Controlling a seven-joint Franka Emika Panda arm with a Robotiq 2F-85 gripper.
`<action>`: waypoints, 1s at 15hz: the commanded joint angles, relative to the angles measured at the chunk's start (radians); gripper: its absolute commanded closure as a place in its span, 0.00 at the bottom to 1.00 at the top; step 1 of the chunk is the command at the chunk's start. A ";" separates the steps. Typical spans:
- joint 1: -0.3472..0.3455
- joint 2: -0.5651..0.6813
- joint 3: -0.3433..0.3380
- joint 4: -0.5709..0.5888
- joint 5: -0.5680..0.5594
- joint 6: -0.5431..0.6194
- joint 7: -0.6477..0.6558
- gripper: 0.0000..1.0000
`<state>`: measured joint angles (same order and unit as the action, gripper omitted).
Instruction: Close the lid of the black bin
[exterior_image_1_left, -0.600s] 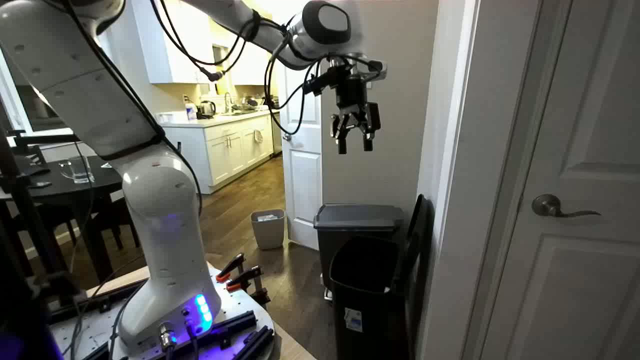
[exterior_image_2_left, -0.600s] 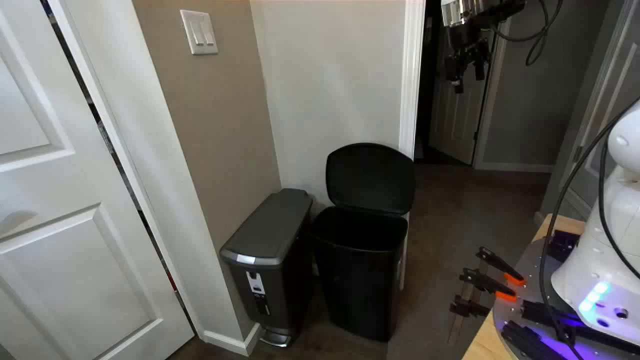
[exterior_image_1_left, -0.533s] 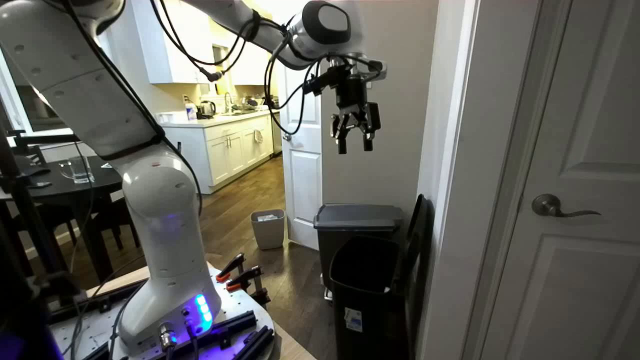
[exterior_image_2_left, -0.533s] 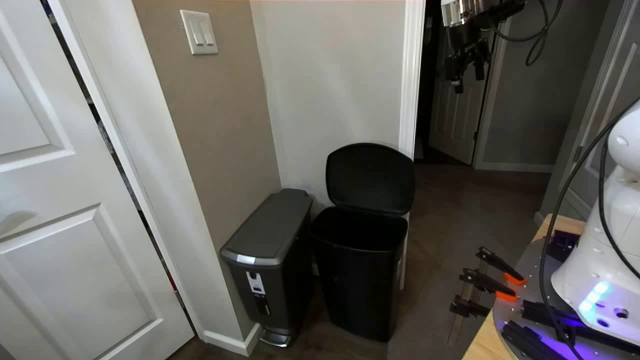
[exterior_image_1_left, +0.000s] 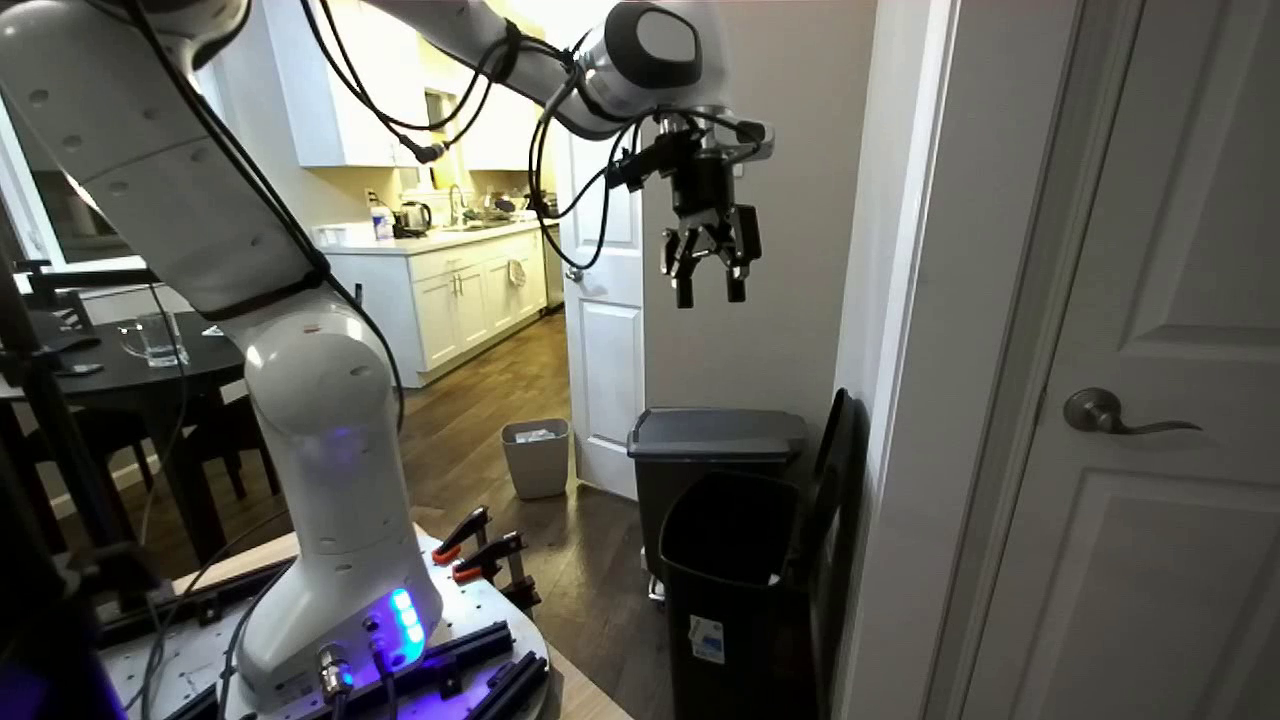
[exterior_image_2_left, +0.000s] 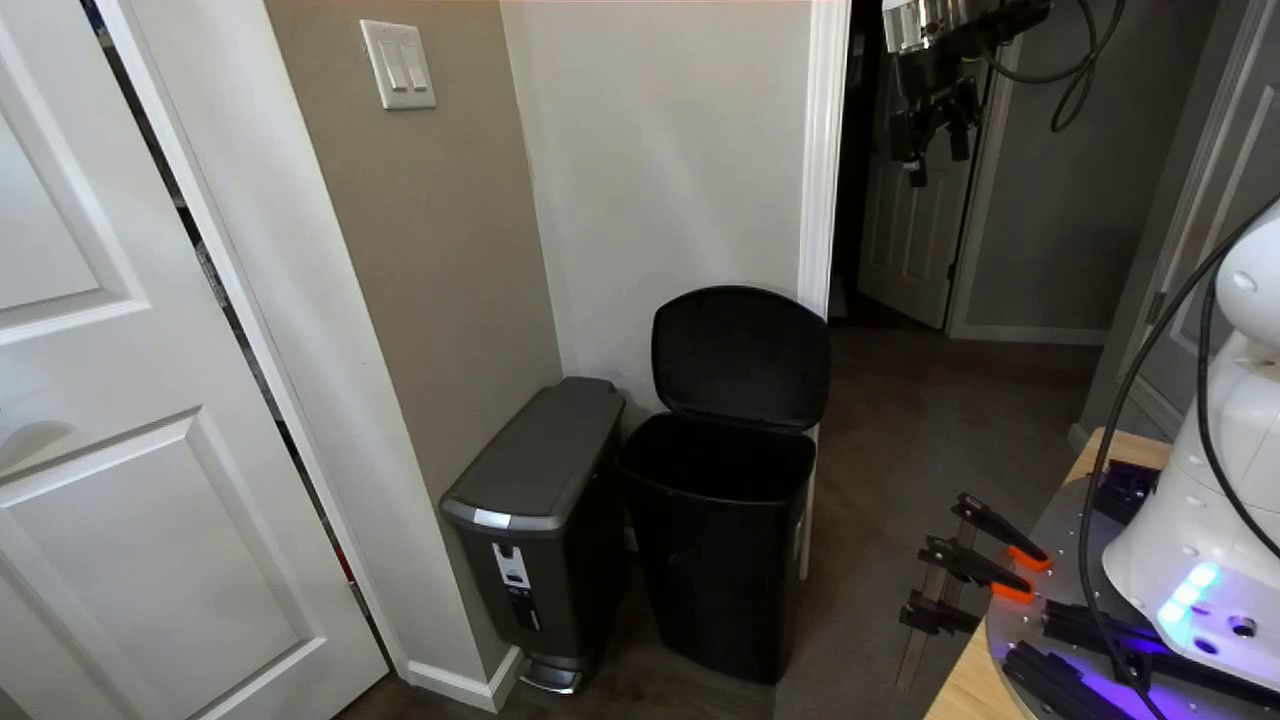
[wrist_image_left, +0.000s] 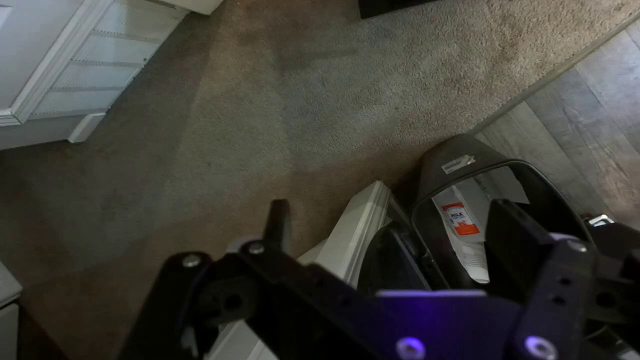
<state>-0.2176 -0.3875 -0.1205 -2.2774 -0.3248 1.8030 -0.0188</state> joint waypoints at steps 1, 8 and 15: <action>0.010 0.026 -0.016 0.025 -0.003 -0.009 0.011 0.00; 0.007 0.244 -0.044 0.244 -0.019 0.078 -0.004 0.00; 0.015 0.467 -0.050 0.495 0.078 0.071 -0.057 0.00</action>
<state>-0.2084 0.0065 -0.1585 -1.8721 -0.3049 1.8953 -0.0214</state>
